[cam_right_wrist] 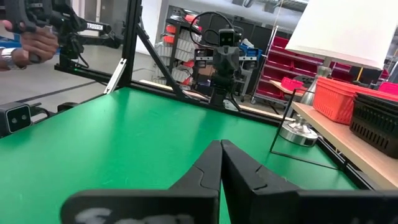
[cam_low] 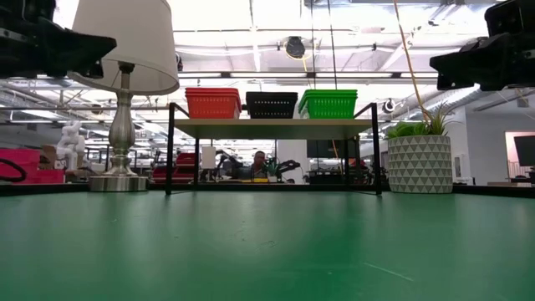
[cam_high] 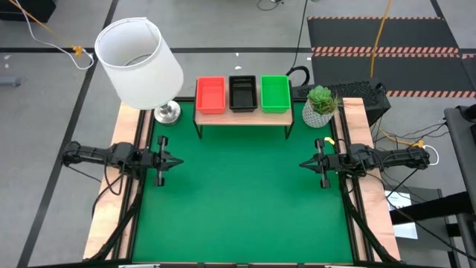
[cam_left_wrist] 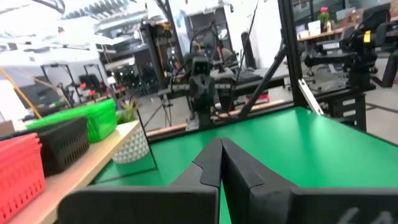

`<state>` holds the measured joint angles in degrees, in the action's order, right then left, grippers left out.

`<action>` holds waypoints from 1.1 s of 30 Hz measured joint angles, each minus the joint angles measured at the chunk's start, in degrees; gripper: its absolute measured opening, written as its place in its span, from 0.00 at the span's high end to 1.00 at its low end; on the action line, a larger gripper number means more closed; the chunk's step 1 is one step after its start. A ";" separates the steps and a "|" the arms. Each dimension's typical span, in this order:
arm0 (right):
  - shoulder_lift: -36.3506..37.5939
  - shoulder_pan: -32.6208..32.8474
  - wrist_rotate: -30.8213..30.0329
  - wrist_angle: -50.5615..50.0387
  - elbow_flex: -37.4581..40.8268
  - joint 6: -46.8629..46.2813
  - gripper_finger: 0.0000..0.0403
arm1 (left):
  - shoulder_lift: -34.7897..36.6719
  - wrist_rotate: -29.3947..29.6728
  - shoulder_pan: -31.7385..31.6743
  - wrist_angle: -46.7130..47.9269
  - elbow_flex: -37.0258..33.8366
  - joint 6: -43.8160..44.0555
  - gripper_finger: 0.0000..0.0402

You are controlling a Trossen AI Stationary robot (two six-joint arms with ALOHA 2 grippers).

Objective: Stack baskets on shelf by color
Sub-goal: Return to Home Position

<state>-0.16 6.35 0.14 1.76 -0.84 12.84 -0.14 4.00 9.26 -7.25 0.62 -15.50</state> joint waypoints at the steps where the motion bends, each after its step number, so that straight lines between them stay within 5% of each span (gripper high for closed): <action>1: 0.00 0.00 0.00 0.02 0.00 0.00 1.00 | 0.00 -0.62 -0.78 0.54 0.00 0.23 0.99; 33: -0.02 0.00 -0.04 0.15 0.00 0.02 1.00 | 0.00 -4.02 -5.49 6.55 0.02 2.55 0.93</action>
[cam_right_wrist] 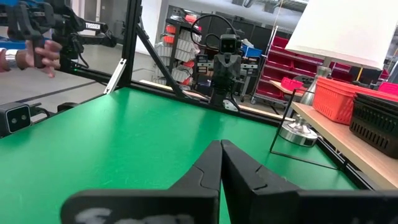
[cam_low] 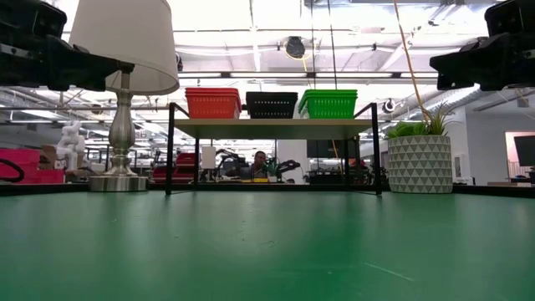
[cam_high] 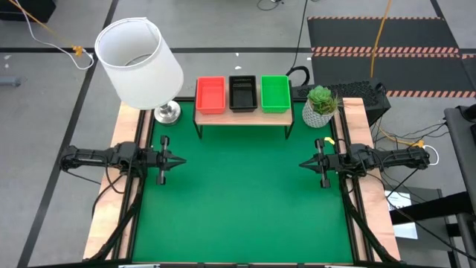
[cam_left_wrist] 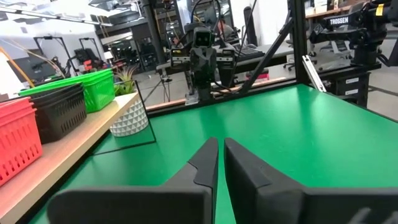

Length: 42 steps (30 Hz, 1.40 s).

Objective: Stack baskets on shelf by color
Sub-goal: Return to Home Position

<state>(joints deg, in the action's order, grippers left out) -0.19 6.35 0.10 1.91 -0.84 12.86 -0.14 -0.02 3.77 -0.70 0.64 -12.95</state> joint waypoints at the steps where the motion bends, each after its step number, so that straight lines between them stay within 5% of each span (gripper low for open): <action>1: 0.00 0.00 0.00 0.00 0.00 0.00 1.00 | 0.00 -0.01 0.00 -0.01 0.00 -0.04 0.92; 42: 0.00 0.02 0.00 0.00 0.00 0.00 1.00 | 0.00 0.06 0.02 0.06 0.00 -0.15 0.91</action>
